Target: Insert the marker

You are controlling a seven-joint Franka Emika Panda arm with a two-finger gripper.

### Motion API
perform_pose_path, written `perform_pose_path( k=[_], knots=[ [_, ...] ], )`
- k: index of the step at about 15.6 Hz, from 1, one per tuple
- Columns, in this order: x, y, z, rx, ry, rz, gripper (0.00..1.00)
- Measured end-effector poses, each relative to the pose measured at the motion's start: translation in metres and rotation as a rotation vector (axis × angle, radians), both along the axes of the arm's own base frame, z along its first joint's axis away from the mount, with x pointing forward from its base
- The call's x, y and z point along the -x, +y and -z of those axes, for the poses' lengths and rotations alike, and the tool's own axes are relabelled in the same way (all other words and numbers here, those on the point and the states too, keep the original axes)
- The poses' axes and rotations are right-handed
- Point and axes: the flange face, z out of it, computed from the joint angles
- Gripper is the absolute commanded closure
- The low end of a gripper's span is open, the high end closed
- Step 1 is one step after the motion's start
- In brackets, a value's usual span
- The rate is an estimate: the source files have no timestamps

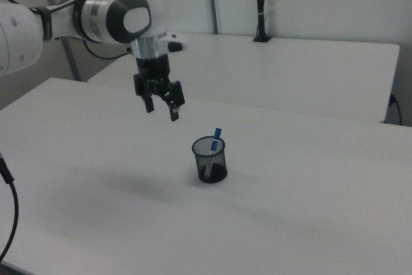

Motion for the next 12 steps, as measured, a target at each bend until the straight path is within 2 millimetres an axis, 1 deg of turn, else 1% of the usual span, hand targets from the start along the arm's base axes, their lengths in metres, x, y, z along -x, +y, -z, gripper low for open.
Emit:
perform_pose_path(
  k=[7, 9, 12],
  knots=[
    [0.028, -0.001, -0.048, -0.009, 0.000, 0.009, 0.00],
    [0.031, -0.002, -0.054, -0.009, -0.006, 0.011, 0.00],
    [0.032, -0.004, -0.054, -0.009, -0.005, 0.016, 0.00]
  ],
)
